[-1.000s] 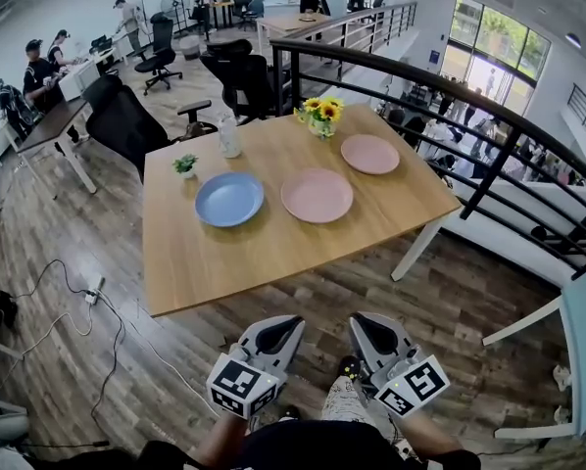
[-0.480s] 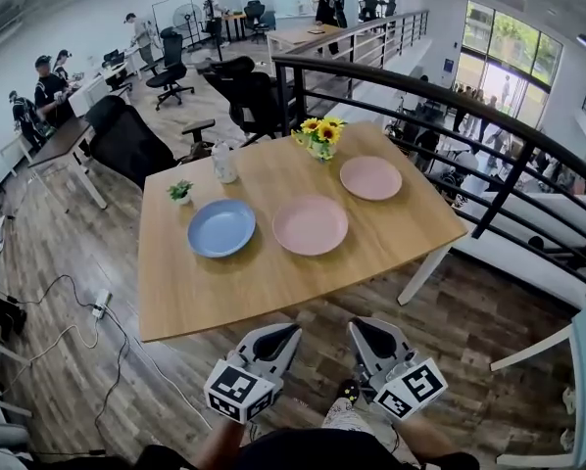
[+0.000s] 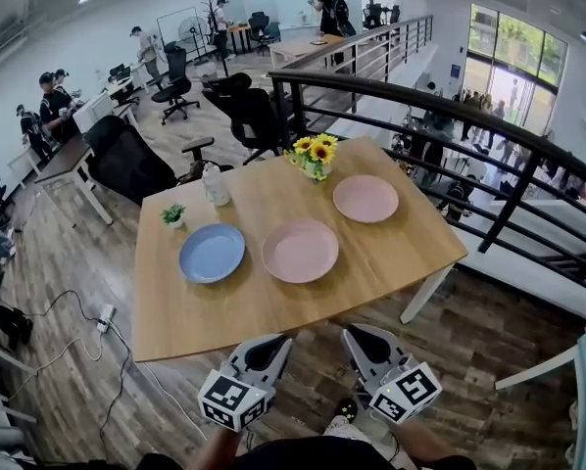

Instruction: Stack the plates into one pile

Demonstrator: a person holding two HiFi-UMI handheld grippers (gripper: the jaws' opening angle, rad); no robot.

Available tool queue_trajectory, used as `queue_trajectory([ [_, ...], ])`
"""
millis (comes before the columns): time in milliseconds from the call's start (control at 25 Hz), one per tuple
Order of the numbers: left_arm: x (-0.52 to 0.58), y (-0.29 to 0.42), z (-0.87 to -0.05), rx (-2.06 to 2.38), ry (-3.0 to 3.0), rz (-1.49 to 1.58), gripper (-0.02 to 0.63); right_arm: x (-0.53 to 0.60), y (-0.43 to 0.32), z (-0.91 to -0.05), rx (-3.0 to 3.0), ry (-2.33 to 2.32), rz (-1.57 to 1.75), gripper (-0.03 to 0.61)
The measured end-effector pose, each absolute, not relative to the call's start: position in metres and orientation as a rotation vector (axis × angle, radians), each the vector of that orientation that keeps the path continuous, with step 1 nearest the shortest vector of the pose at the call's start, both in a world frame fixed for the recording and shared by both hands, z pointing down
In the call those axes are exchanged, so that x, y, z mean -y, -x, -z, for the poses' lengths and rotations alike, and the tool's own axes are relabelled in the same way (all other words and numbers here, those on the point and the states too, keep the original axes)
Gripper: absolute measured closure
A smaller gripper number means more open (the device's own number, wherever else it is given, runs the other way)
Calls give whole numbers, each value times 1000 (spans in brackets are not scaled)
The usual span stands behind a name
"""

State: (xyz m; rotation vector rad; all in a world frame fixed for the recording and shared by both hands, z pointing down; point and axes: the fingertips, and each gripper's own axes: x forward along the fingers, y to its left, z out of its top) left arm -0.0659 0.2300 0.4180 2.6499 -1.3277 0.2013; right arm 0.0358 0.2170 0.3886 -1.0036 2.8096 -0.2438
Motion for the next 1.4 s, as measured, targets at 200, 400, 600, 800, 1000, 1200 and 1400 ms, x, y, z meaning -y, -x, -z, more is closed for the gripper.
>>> queue_trajectory([
  [200, -211, 48, -412, 1362, -2629, -202, 598, -200, -51, -384, -2833, 960, 244, 568],
  [400, -188, 29, -410, 1377, -2619, -173, 598, -181, -66, -383, -2848, 930, 235, 566],
  [600, -172, 1, -405, 1367, -2638, -168, 597, -170, -84, -382, -2869, 906, 237, 562],
  [800, -161, -16, -413, 1367, -2645, -217, 597, -153, -98, -390, -2878, 906, 254, 561],
  [1000, -150, -11, -419, 1377, -2614, -235, 597, -140, -102, -396, -2875, 919, 285, 560],
  [1200, -120, -9, -422, 1370, -2614, -218, 597, -121, -107, -401, -2892, 952, 291, 558],
  [1400, -85, -14, -417, 1326, -2649, -213, 597, -88, -112, -402, -2896, 1016, 290, 558],
])
